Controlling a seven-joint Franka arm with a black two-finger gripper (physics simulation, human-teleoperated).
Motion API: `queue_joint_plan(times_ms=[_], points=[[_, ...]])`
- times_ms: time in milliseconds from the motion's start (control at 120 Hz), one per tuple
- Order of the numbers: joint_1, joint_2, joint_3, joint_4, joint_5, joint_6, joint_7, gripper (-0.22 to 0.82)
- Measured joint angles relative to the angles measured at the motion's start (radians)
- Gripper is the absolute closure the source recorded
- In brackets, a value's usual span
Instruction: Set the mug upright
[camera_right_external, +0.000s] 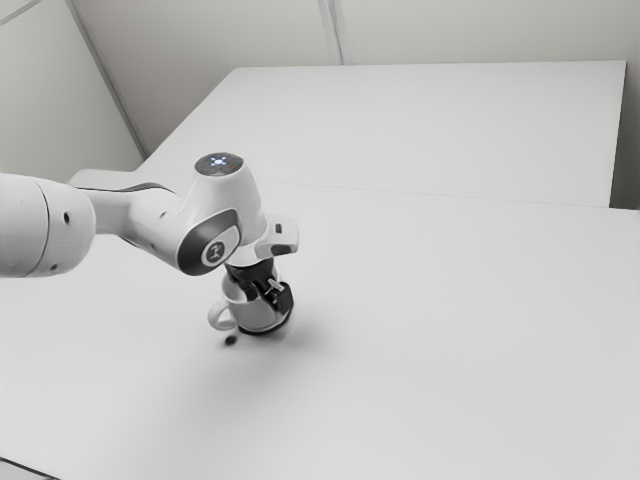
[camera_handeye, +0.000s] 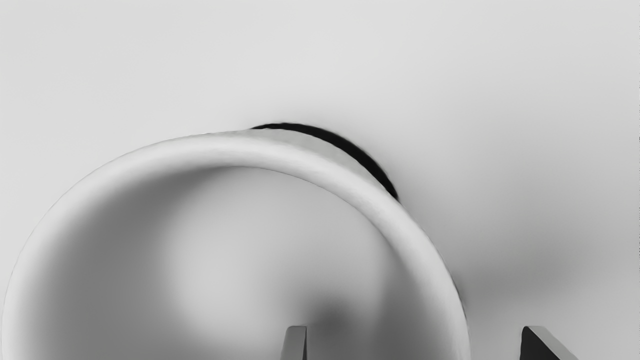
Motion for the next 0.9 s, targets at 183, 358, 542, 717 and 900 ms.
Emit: queue_joint_plan(times_ms=[183,358,542,717,900], points=[[0.003,-0.007,0.000,-0.003,-0.003,-0.002,-0.003,0.06],[0.013,-0.053,-0.001,0.000,-0.008,-0.010,-0.004,0.03],[0.010,-0.089,-0.004,0.072,-0.050,-0.057,-0.003,0.01],[-0.087,0.008,0.058,0.476,-0.089,-0.281,-0.003,0.00],[-0.106,0.202,0.165,0.855,-0.101,-0.581,-0.002,0.00]])
